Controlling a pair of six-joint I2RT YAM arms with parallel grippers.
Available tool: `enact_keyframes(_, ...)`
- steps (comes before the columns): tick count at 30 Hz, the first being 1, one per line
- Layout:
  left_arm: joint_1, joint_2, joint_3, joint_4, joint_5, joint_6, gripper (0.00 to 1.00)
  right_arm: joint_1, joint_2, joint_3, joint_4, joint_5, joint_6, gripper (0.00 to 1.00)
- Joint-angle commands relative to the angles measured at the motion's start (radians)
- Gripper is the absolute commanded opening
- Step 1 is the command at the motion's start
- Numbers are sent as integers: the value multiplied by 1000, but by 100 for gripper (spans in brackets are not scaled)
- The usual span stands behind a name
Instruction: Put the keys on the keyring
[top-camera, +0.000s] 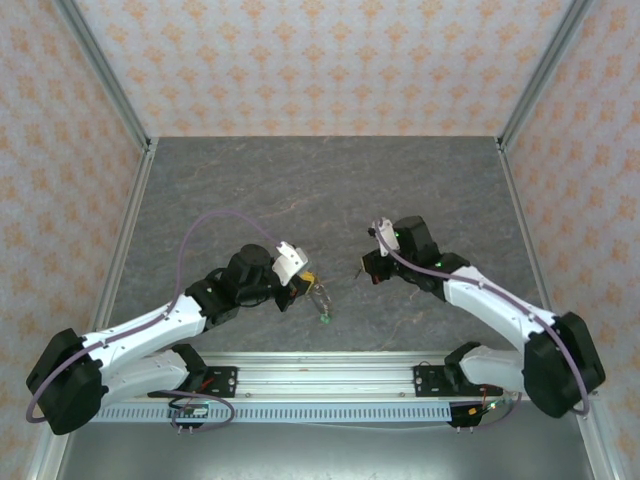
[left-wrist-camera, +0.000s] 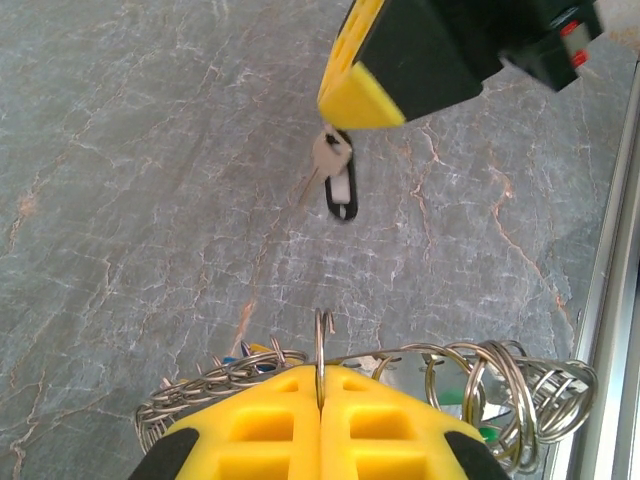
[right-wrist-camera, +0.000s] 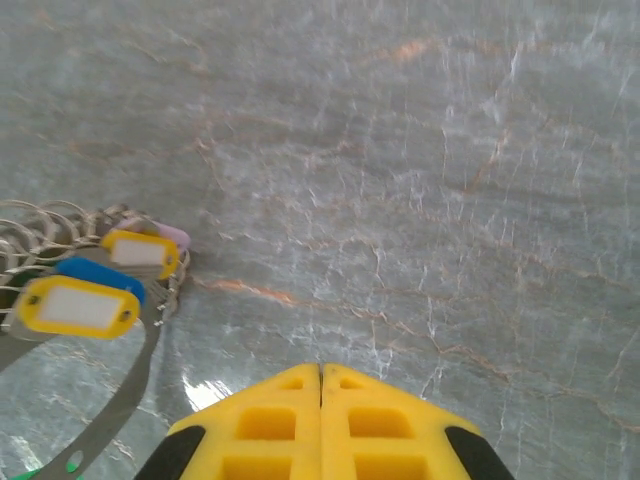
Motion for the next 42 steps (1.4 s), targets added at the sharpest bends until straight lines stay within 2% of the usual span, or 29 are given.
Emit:
enact_keyframes(1, 8, -39, 11, 46, -10, -3, 0, -1, -71, -19, 192, -87, -38, 0)
enact_keyframes(3, 9, -41, -1, 68, -4, -6, 0, -2, -96, -49, 248, -200, -85, 0)
enact_keyframes(6, 8, -39, 10, 51, 11, 10, 0, 2, -133, -61, 251, -295, -139, 0)
enact_keyframes(12, 9, -40, 2, 108, 39, 22, 0, 23, -179, -65, 223, -325, -214, 0)
enact_keyframes(20, 9, -2, 30, 139, 73, 35, 0, 46, -149, -57, 199, -357, -245, 0)
enact_keyframes(30, 9, 50, 65, 143, 88, 42, 0, 68, -107, -33, 274, -467, -200, 0)
enact_keyframes(42, -6, 71, 66, 152, 105, 70, 0, 115, -14, -28, 342, -473, -203, 0)
